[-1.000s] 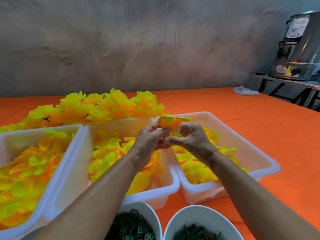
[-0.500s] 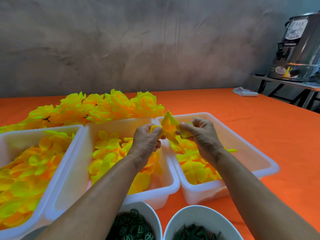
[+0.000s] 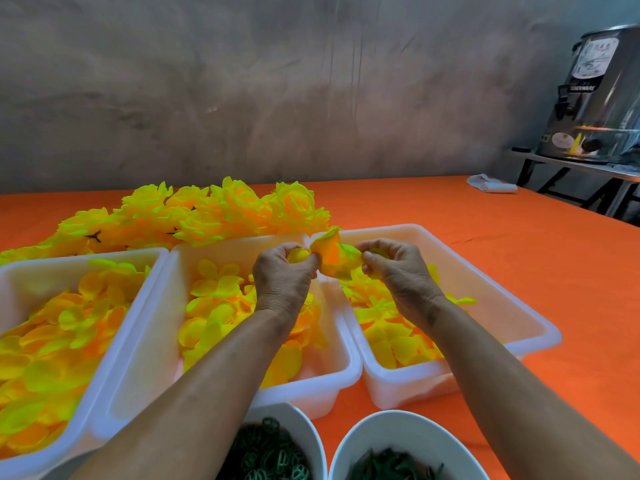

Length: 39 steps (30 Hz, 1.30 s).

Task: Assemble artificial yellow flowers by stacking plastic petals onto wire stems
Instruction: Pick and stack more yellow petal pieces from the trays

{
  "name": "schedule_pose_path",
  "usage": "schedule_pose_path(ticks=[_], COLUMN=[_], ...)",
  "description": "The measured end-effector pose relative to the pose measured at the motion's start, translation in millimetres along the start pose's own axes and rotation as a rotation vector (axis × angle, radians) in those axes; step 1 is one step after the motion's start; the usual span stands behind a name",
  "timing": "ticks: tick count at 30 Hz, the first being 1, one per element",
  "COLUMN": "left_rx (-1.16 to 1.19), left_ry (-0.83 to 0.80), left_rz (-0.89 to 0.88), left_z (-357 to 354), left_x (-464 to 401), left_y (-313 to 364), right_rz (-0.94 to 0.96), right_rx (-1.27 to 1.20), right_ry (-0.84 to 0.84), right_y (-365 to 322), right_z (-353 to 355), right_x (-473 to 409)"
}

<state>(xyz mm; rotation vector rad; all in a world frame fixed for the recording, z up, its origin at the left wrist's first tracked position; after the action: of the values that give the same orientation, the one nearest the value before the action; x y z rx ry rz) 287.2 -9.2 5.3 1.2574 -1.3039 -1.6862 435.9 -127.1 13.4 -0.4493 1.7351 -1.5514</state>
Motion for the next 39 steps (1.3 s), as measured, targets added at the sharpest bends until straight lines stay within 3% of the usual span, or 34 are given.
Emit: schedule_pose_path(ticks=[8,12,15,19,24,29,36,39], left_rx=[-0.125,-0.047,-0.022,-0.04,-0.026,0.102,0.233,0.236], left_ry=[-0.056,-0.021,-0.022,0.1,0.061,-0.034,-0.184,-0.206], left_rz=[-0.11,-0.083,-0.087,-0.091,-0.136,-0.051,0.098,0.126], left_z=[-5,-3,-6,14,12,1,-15,-17], left_x=[6,5,6,-1,3,4,7,7], left_y=[10,11,13,10,17,13,3,-1], right_rz=[0.053,0.027,-0.016,-0.085,-0.119,-0.134,-0.194,-0.262], right_rx=[0.044,0.003,-0.053,-0.19,-0.232,-0.21,0.193,0.341], right_ry=[-0.094,0.15,0.245,0.494,0.354,0.356,0.318,0.224], right_y=[-8,-4,1,13,15,18,29,36], right_z=[-15,16,28,65,43,48,49,41], right_x=[8,1,1,3,0,2,-1,0])
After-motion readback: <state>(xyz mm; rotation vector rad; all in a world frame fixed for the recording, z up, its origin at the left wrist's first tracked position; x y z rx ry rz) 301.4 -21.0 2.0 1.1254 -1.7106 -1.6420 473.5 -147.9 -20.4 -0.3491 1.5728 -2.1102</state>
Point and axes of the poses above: each hand's wrist, its own x-axis away from the middle knuckle, its own z-axis out of the back of the hand, y = z × x, the point moved 10 cm from there along -x, towards the middle knuckle, and after that the axes turned 2 degrees about -x, right-handed, at the moved point
